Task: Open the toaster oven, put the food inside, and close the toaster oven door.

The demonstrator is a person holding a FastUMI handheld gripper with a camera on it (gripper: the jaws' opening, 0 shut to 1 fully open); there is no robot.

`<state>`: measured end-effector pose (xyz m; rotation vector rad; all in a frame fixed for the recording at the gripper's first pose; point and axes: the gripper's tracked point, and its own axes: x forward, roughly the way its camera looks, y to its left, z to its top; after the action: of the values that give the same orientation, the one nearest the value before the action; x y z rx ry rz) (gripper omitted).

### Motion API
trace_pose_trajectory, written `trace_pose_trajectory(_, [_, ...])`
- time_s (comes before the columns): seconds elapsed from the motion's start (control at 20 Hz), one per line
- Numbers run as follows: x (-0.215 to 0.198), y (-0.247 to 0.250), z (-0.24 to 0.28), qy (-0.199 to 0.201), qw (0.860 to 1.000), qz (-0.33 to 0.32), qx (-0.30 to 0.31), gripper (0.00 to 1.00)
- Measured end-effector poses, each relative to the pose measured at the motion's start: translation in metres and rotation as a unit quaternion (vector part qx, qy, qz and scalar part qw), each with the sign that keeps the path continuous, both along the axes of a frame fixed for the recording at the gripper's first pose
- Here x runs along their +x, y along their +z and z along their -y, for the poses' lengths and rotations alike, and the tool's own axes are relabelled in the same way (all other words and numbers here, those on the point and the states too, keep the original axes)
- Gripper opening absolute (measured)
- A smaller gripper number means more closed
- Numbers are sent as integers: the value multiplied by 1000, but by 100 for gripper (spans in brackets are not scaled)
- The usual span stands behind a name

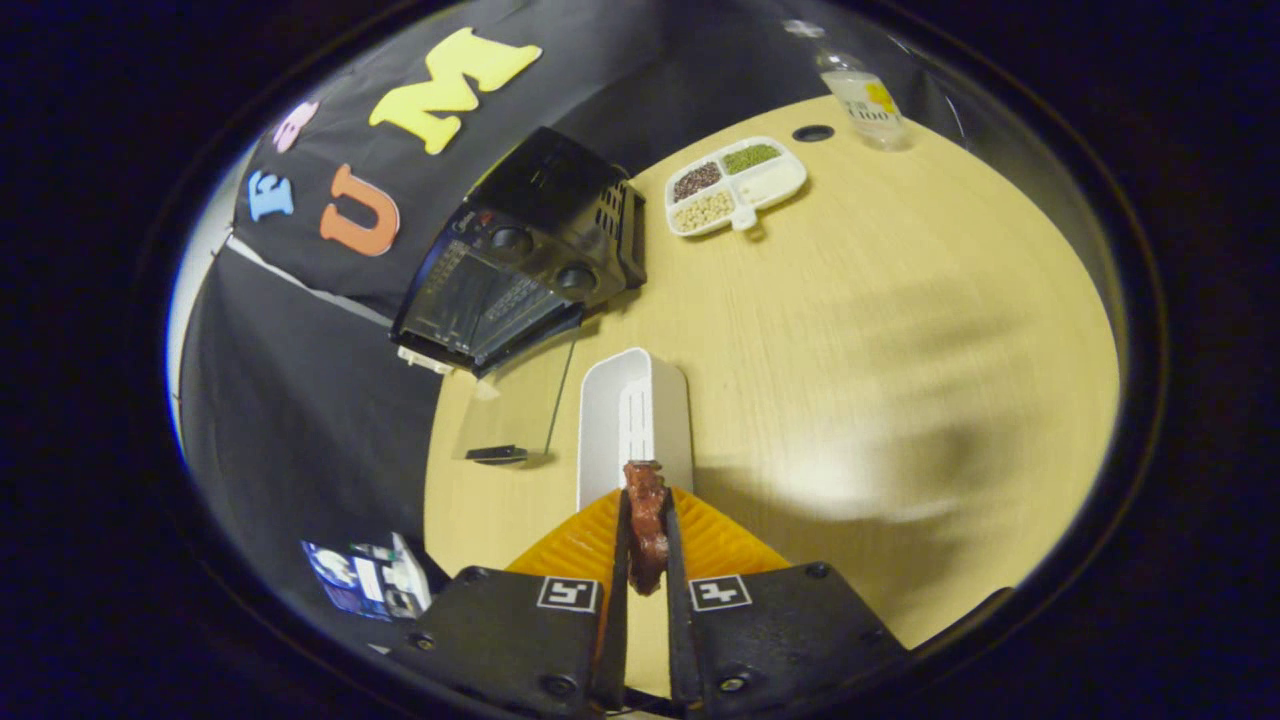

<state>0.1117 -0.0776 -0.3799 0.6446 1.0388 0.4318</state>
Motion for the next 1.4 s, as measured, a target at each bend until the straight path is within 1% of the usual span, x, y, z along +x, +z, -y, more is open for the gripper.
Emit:
trace_pose_trajectory(0.05, [0,0,0,-4,1000,-4,5,18])
trace_pose_trajectory(0.15, [0,5,1,-9,1000,-1,5,16])
trace_pose_trajectory(0.4, [1,48,-13,-25,999,30,19,15])
trace_pose_trajectory(0.55, [5,76,-35,-44,997,49,27,15])
trace_pose_trajectory(0.7, [13,99,-63,-73,994,71,31,15])
trace_pose_trajectory(0.85, [33,114,-105,-105,989,92,47,15])
trace_pose_trajectory(0.95, [51,120,-135,-130,984,104,66,15])
trace_pose_trajectory(1.05, [73,122,-159,-170,975,112,89,15])
trace_pose_trajectory(1.15, [95,118,-178,-217,964,116,106,15])
trace_pose_trajectory(1.3, [130,110,-205,-261,949,138,111,15])
trace_pose_trajectory(1.4, [153,104,-225,-286,939,142,128,15])
